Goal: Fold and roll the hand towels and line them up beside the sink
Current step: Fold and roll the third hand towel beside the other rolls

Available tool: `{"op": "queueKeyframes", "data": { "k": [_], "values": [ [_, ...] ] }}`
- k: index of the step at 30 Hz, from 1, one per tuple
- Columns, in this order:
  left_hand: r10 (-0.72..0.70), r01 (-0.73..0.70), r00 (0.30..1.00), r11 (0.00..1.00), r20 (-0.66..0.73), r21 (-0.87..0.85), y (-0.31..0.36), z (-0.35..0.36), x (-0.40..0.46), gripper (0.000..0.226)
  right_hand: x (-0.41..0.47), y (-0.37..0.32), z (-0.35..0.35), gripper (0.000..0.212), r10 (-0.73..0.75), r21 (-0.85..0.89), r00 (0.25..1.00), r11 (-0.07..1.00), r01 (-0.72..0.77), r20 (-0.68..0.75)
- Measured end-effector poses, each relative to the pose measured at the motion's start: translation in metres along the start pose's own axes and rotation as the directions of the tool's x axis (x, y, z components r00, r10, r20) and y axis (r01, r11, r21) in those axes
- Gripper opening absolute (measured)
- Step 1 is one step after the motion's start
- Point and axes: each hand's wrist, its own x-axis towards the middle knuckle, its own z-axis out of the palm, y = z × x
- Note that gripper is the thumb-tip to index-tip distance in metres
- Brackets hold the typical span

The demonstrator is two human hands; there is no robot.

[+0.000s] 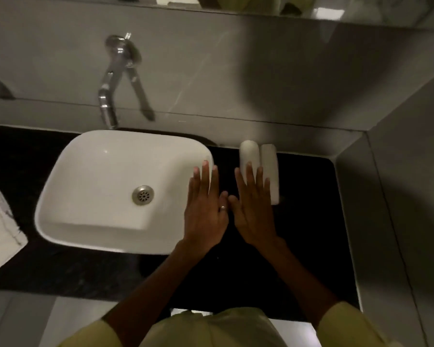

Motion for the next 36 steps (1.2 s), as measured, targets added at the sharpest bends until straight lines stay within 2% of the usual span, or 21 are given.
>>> {"op": "queueKeyframes", "data": {
  "k": [3,6,10,12,15,19,21,23,24,25,26,29,31,32,33,34,35,36],
  "values": [
    [-0.124,0.148,0.982,0.974,-0.144,0.169,-0.067,-0.057,-0.032,0.064,0.000,-0.088,0.009,0.064,-0.180,0.058,0.984,0.982,0.180,0.005],
    [-0.290,0.333,0.930,0.925,-0.227,0.183,-0.156,-0.106,-0.066,0.064,0.017,-0.183,0.041,0.058,-0.341,0.171,0.940,0.926,0.336,-0.001],
    [-0.589,0.641,0.756,0.755,-0.288,0.138,-0.296,-0.154,-0.112,0.065,0.042,-0.307,0.113,0.053,-0.558,0.221,0.828,0.801,0.556,-0.058],
    [-0.683,0.732,0.665,0.676,-0.302,0.083,-0.361,-0.166,-0.135,0.065,0.054,-0.357,0.154,0.053,-0.617,0.204,0.787,0.772,0.602,0.017],
    [-0.810,0.841,0.522,0.541,-0.267,-0.001,-0.454,-0.186,-0.157,0.068,0.068,-0.432,0.221,0.054,-0.621,0.229,0.743,0.784,0.577,0.250],
    [-0.910,0.905,0.370,0.399,-0.188,-0.150,-0.538,-0.208,-0.150,0.070,0.089,-0.498,0.304,0.059,-0.518,0.122,0.638,0.821,0.558,0.570],
    [-0.939,0.909,0.297,0.333,-0.171,-0.252,-0.567,-0.220,-0.145,0.078,0.094,-0.512,0.337,0.059,-0.469,0.089,0.583,0.823,0.561,0.663],
    [-0.978,0.910,0.168,0.203,-0.124,-0.362,-0.598,-0.231,-0.141,0.092,0.097,-0.520,0.357,0.053,-0.415,0.032,0.548,0.816,0.577,0.726],
    [-0.992,0.871,0.110,0.129,-0.068,-0.475,-0.614,-0.237,-0.141,0.096,0.099,-0.523,0.365,0.047,-0.390,0.010,0.550,0.822,0.569,0.738],
    [-0.996,0.801,0.090,0.058,0.023,-0.596,-0.624,-0.244,-0.140,0.094,0.100,-0.523,0.371,0.041,-0.371,0.006,0.567,0.840,0.543,0.735],
    [-0.990,0.721,0.106,0.009,0.097,-0.693,-0.630,-0.252,-0.138,0.088,0.103,-0.524,0.377,0.038,-0.349,0.008,0.583,0.862,0.507,0.734],
    [-0.926,0.535,0.288,-0.055,0.244,-0.843,-0.634,-0.264,-0.138,0.060,0.110,-0.527,0.386,0.046,-0.302,0.092,0.653,0.938,0.335,0.694],
    [-0.851,0.425,0.416,-0.130,0.321,-0.896,-0.627,-0.274,-0.137,0.066,0.115,-0.539,0.371,0.043,-0.225,0.230,0.691,0.969,0.088,0.687],
    [-0.808,0.367,0.485,-0.161,0.336,-0.916,-0.618,-0.281,-0.136,0.071,0.120,-0.544,0.363,0.040,-0.175,0.307,0.705,0.950,-0.063,0.687],
    [-0.771,0.319,0.541,-0.181,0.336,-0.930,-0.611,-0.286,-0.135,0.073,0.127,-0.546,0.361,0.039,-0.115,0.361,0.696,0.907,-0.218,0.709],
    [-0.751,0.289,0.572,-0.192,0.330,-0.938,-0.602,-0.291,-0.135,0.072,0.135,-0.546,0.356,0.053,-0.079,0.397,0.662,0.850,-0.346,0.745],
    [-0.739,0.278,0.589,-0.194,0.326,-0.941,-0.589,-0.298,-0.134,0.067,0.143,-0.544,0.349,0.075,-0.065,0.398,0.612,0.812,-0.426,0.788],
    [-0.716,0.272,0.616,-0.198,0.328,-0.942,-0.574,-0.305,-0.133,0.063,0.155,-0.534,0.351,0.090,-0.086,0.400,0.567,0.795,-0.457,0.819]
  ]
}}
